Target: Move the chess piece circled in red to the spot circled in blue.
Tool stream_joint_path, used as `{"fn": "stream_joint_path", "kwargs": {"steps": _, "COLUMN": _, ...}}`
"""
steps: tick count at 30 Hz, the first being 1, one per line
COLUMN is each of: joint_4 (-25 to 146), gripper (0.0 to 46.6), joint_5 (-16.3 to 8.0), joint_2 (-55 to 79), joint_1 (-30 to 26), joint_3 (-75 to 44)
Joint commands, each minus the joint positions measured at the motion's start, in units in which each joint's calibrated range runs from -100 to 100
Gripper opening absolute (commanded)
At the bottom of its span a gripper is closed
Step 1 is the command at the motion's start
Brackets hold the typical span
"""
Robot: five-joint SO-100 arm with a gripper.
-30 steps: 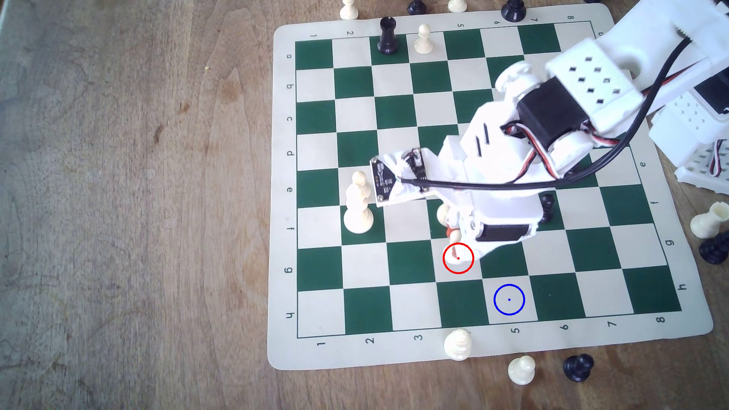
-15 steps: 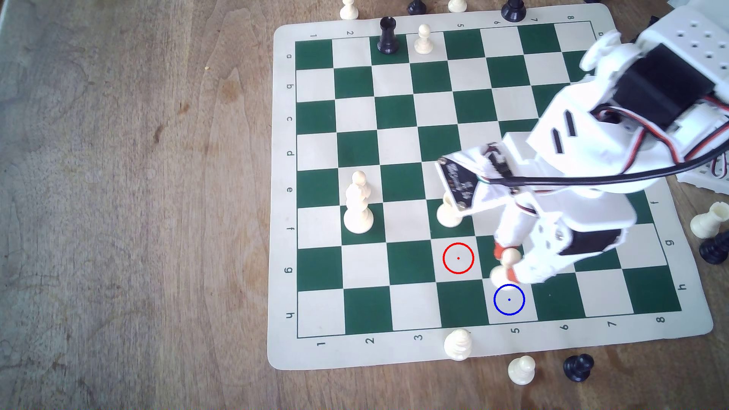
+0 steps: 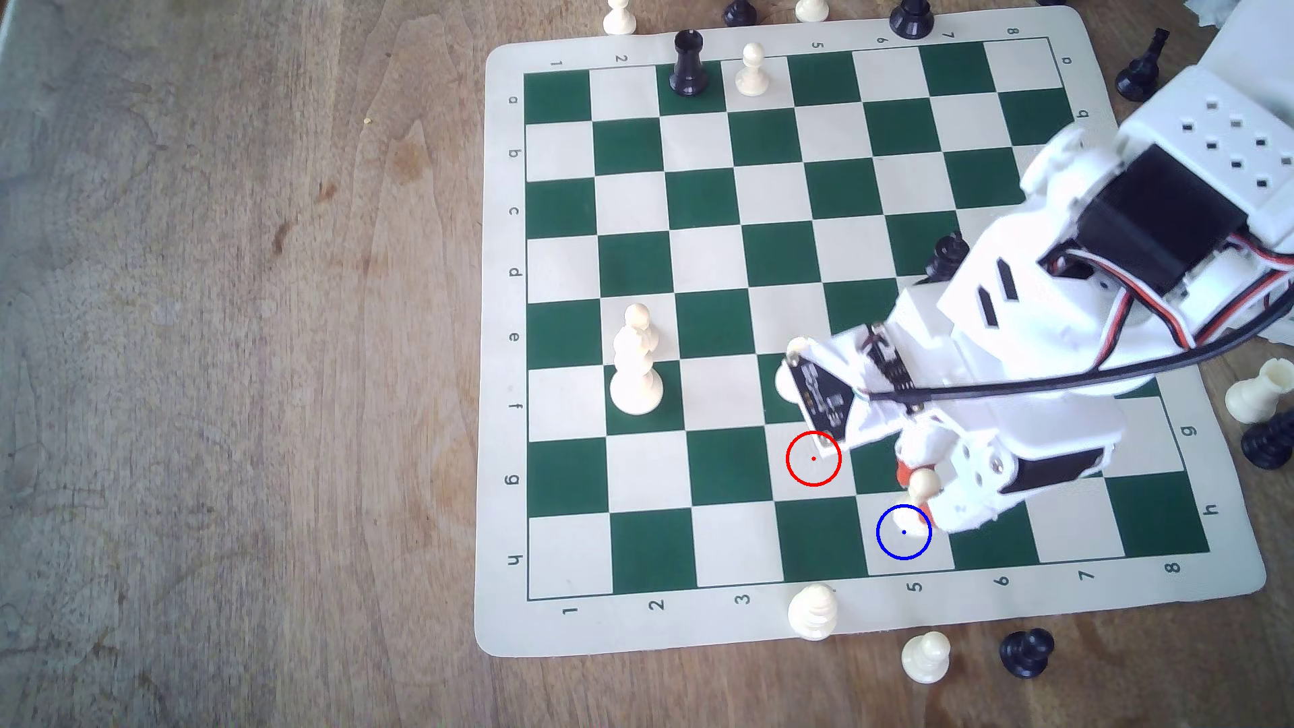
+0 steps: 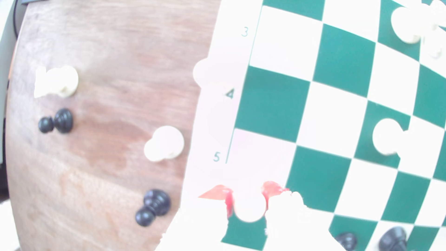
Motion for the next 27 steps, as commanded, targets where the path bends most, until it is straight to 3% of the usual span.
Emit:
{"fn": "stream_joint_path", "kwargs": {"steps": 1, "joint_4": -2.6, "gripper": 0.2, "joint_5": -0.1, "joint_2": 0.2, "joint_1": -0.9, "joint_3": 1.3}}
{"fn": "stream_joint_path", "kwargs": {"steps": 12, "joint_4": -7.2, "gripper": 0.2, "joint_5": 0.2, "joint_2": 8.8, "joint_1": 0.5, "joint_3": 1.7}}
{"fn": "stream_joint_path", "kwargs": {"steps": 26, "joint_4": -7.6, "gripper": 0.3, "joint_5": 0.8, "joint_2": 9.2, "joint_1": 1.0, "joint_3": 2.2}}
{"fn": "stream_joint_path", "kwargs": {"steps": 27, "joint_4": -7.5, "gripper": 2.0, "joint_5": 0.9, "joint_2": 9.1, "joint_1": 1.0, "joint_3": 2.2}}
